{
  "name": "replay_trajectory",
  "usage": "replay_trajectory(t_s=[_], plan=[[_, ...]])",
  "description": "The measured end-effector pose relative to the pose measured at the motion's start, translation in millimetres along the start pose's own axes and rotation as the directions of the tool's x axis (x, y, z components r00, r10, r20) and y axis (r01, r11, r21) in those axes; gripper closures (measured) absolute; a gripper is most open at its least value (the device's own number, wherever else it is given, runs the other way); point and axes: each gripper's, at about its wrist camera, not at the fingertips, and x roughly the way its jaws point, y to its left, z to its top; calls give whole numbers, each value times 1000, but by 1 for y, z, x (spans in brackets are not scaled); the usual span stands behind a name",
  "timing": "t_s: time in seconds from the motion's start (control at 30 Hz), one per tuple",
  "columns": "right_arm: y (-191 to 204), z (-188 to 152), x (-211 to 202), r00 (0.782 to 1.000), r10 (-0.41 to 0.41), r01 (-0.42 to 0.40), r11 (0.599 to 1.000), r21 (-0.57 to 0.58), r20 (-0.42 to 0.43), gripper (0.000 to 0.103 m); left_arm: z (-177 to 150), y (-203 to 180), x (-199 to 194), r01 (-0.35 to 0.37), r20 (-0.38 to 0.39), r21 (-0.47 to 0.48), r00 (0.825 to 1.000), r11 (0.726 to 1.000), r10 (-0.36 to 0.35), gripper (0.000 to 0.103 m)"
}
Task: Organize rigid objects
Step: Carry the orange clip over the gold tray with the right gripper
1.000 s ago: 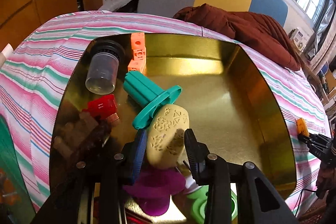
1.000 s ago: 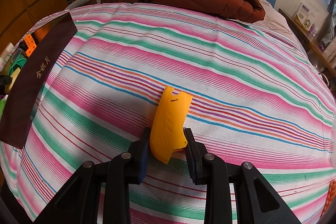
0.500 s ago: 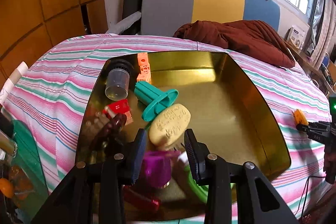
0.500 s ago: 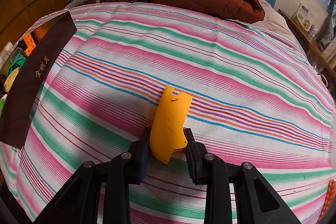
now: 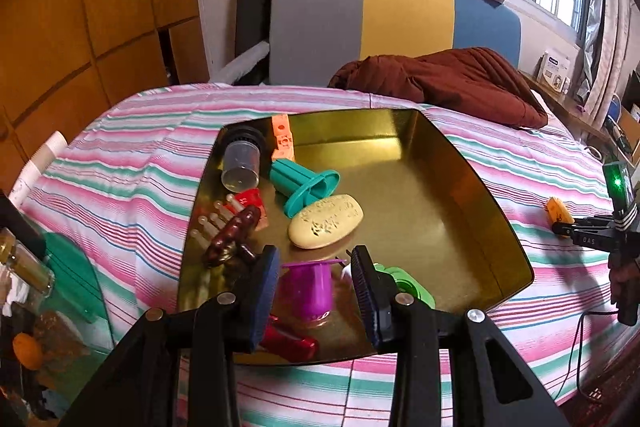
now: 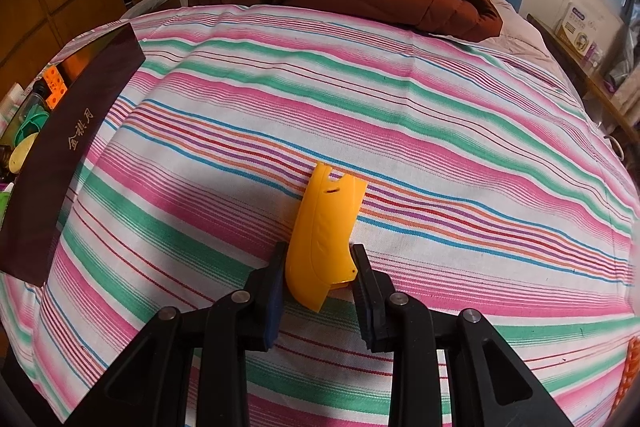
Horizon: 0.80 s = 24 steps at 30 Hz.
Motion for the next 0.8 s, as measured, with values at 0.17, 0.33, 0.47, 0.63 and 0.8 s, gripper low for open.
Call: replay_trajectory(t_s=[0.17, 0.33, 0.47, 0.63, 0.8], plan=[[1, 1, 0, 1000, -7, 7, 1000, 21, -12, 73, -5, 5, -3, 11, -3, -13, 1000, 1000, -11, 66], [6, 5, -2, 997, -23, 29, 995, 91, -70, 73, -11, 12, -5, 15, -4, -28, 1000, 1000, -15, 66], [19, 2, -6, 995, -38, 51, 990, 129, -95, 73, -16, 20, -6, 21, -4, -46, 1000, 999, -21, 66], [43, -8, -14, 995, -62, 72, 990, 119, -80, 73, -22, 32, -9, 21, -1, -75, 1000, 997, -21, 66], [50, -14, -20, 994, -87, 94, 988, 121, -61, 73, -26, 44, -11, 13, 0, -105, 1000, 994, -13, 66]])
